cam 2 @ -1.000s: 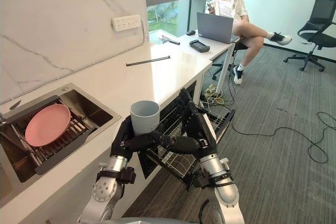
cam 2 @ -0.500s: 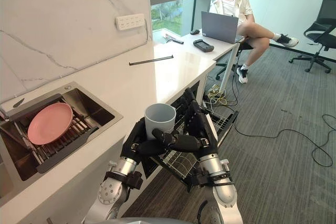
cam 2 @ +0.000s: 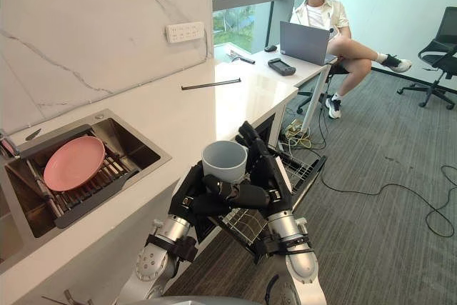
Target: Walk over to the sink, pick up the cup, carry it to the dishwasher, place the cup inside the dishwasher, then close the dishwasher door
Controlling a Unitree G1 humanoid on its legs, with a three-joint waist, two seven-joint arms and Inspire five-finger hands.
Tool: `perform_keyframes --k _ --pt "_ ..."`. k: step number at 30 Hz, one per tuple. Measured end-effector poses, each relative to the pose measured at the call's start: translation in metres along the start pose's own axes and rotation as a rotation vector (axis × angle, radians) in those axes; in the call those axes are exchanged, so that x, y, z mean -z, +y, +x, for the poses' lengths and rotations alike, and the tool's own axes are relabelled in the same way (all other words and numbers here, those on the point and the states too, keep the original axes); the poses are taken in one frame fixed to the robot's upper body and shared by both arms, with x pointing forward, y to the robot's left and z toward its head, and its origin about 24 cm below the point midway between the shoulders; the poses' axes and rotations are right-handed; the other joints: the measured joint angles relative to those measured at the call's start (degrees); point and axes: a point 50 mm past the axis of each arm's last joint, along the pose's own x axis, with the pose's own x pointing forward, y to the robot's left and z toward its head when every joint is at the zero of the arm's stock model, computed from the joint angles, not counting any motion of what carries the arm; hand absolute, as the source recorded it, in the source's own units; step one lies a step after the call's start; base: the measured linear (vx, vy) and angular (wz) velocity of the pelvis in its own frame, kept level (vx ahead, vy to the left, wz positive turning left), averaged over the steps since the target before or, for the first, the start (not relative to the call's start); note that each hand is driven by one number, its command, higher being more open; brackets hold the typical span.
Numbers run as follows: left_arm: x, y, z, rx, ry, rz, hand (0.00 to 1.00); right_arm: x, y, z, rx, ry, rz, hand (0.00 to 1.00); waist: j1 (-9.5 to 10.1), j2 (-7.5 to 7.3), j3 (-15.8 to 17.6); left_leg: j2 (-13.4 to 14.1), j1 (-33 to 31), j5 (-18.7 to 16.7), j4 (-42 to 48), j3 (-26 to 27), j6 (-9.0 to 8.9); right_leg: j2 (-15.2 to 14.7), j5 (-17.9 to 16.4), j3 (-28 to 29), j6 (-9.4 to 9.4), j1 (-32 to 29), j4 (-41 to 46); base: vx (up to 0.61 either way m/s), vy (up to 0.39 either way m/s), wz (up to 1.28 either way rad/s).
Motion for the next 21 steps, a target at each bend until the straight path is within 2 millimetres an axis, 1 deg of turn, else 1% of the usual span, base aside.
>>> perform_keyframes --k 6,13,14,21 --pt "0.0048 -0.0046 -0.0058 0.018 0.027 -0.037 0.0 0.0016 -0.0034 -0.0013 0.009 0.005 -0.009 0.0 0.04 -0.57 0.0 0.0 0.0 0.0 0.0 0.0 -0.01 0.0 0.0 0.0 -0.01 0.0 0.0 0.0 0.0 0.0" --pt "0.0053 -0.0045 -0.0066 0.015 0.03 -0.043 0.0 0.0014 -0.0037 -0.0015 0.004 0.006 -0.013 0.0 0.11 -1.34 -0.4 0.0 0.0 0.0 0.0 -0.1 -0.02 -0.1 0.0 -0.1 -0.01 0.0 0.1 0.0 0.0 0.0" --pt "0.0054 -0.0045 -0.0067 0.014 0.03 -0.044 1.0 0.0014 -0.0038 -0.0015 0.005 0.006 -0.013 0.0 0.12 -1.55 -0.5 0.0 0.0 0.0 0.0 -0.1 -0.03 -0.1 0.0 -0.1 0.0 0.0 0.1 0.0 0.0 0.0" --pt "0.002 -0.0049 -0.0108 0.003 0.02 -0.052 1.0 -0.0003 -0.004 -0.0016 0.004 -0.01 -0.019 0.0 0.17 -2.22 -0.4 0.0 0.0 0.0 -0.1 -0.1 -0.07 -0.1 -0.2 -0.3 0.22 0.0 0.1 0.0 0.0 0.0"
